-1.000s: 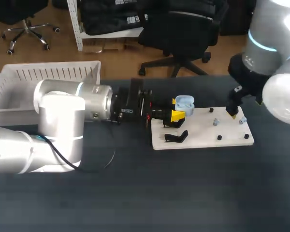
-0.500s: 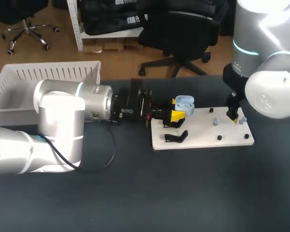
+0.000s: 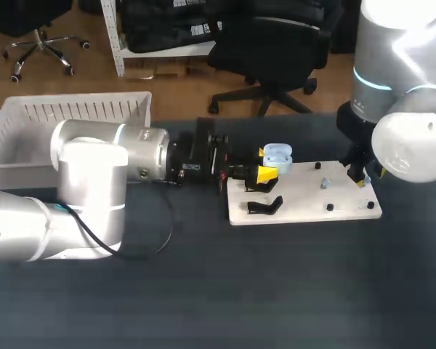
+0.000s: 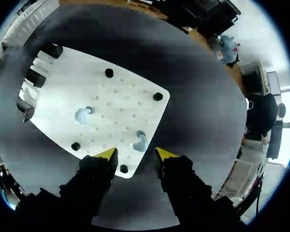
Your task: Pick up each earbud case from the left stands, insert the matching earbuds, close the lid, and place the case in the box.
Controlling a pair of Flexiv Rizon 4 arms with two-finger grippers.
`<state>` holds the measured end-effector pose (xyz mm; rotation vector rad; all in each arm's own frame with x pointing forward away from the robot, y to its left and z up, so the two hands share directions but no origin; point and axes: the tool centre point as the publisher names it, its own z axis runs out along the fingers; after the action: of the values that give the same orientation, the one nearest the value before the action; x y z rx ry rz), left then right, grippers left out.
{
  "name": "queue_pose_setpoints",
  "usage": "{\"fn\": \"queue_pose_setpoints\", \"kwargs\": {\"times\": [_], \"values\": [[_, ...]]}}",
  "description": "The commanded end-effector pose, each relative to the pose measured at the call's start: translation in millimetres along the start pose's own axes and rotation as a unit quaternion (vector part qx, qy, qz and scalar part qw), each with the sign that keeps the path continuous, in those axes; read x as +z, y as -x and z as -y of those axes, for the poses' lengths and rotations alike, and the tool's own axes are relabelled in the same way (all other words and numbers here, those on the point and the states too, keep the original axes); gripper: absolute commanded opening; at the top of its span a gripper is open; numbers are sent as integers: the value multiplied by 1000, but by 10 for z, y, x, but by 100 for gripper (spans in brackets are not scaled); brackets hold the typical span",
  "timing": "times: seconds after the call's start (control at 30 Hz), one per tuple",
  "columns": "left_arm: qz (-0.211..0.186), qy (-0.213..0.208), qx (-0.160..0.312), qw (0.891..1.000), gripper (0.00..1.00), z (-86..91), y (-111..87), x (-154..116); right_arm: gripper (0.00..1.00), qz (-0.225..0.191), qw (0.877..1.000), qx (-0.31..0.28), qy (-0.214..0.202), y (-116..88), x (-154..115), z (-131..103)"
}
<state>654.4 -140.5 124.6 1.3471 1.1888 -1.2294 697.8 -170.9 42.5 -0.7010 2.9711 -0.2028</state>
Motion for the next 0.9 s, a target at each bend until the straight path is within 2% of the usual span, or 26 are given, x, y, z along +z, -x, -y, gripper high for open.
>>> {"fn": "queue_pose_setpoints", "kwargs": {"times": [0.03,0.73,0.9], "values": [[2,3,2,1000,0,9,-13,6,45,4,1000,3,-2,12,46,15],[2,3,2,1000,0,9,-13,6,31,14,1000,15,-7,43,211,88],[2,3,2,1000,0,9,-13,6,24,16,1000,17,-7,46,222,98]]}}
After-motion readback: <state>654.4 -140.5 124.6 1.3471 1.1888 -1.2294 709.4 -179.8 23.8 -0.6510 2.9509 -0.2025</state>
